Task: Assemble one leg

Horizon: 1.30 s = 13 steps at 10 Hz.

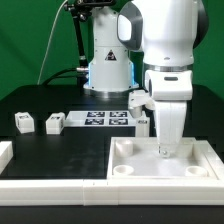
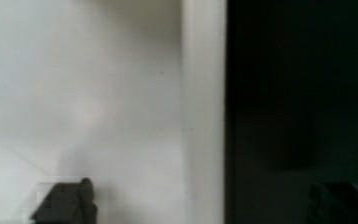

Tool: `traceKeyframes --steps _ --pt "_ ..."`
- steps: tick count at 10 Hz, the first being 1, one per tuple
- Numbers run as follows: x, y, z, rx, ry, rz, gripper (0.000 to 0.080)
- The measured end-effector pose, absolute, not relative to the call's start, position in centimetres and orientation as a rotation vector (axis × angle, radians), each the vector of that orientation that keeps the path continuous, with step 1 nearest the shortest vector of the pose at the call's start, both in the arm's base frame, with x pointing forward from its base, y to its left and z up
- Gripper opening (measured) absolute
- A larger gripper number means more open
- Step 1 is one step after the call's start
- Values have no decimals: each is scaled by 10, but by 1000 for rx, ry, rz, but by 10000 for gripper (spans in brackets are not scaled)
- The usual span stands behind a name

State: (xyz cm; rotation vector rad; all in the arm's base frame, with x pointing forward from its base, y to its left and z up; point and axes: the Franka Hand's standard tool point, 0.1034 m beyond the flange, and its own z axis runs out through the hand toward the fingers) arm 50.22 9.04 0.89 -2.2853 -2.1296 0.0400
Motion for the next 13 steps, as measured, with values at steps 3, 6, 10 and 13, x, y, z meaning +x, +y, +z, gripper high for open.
traceKeyframes --steps 3,6,10,13 --pt "502 90 9 -2285 -2130 40 646" --pt "501 91 10 -2289 -2126 41 649" --pt "458 99 55 -2394 -2055 53 649" --pt "454 99 57 -2443 -1997 55 649"
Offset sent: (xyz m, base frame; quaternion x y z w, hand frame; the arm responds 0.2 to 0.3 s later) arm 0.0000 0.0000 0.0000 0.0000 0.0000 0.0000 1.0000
